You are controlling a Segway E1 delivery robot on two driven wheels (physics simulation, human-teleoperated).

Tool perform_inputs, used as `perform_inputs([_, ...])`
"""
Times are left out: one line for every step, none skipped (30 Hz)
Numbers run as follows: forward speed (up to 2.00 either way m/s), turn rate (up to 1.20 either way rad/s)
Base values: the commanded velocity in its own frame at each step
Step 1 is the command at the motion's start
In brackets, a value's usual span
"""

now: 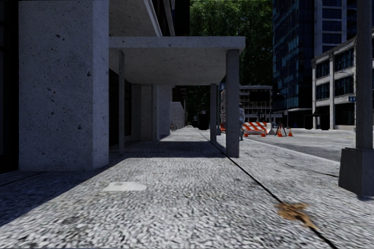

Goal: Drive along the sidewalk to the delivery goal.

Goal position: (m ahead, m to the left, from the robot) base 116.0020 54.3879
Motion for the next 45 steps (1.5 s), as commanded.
perform_inputs([2.0, 0.0])
perform_inputs([2.0, 0.0])
perform_inputs([2.0, 0.0])
perform_inputs([2.0, 0.0])
perform_inputs([2.0, 0.0])
perform_inputs([2.0, 0.0])
perform_inputs([2.0, 0.0])
perform_inputs([2.0, 0.0])
perform_inputs([2.0, 0.0])
perform_inputs([2.0, 0.0])
perform_inputs([2.0, 0.0])
perform_inputs([2.0, 0.0])
perform_inputs([2.0, 0.0])
perform_inputs([2.0, 0.0])
perform_inputs([2.0, 0.0])
perform_inputs([2.0, 0.0])
perform_inputs([2.0, 0.0])
perform_inputs([2.0, 0.0])
perform_inputs([2.0, 0.0])
perform_inputs([2.0, 0.0])
perform_inputs([2.0, 0.0])
perform_inputs([2.0, 0.0])
perform_inputs([2.0, 0.0])
perform_inputs([2.0, 0.0])
perform_inputs([2.0, 0.0])
perform_inputs([2.0, 0.0])
perform_inputs([2.0, 0.0])
perform_inputs([2.0, 0.0])
perform_inputs([2.0, 0.0])
perform_inputs([2.0, 0.0])
perform_inputs([2.0, 0.0])
perform_inputs([2.0, 0.0])
perform_inputs([2.0, 0.0])
perform_inputs([2.0, 0.0])
perform_inputs([2.0, 0.0])
perform_inputs([2.0, 0.0])
perform_inputs([2.0, 0.0])
perform_inputs([2.0, 0.0])
perform_inputs([2.0, 0.0])
perform_inputs([2.0, 0.0])
perform_inputs([2.0, 0.0])
perform_inputs([2.0, 0.0])
perform_inputs([2.0, 0.0])
perform_inputs([2.0, 0.0])
perform_inputs([2.0, 0.0])
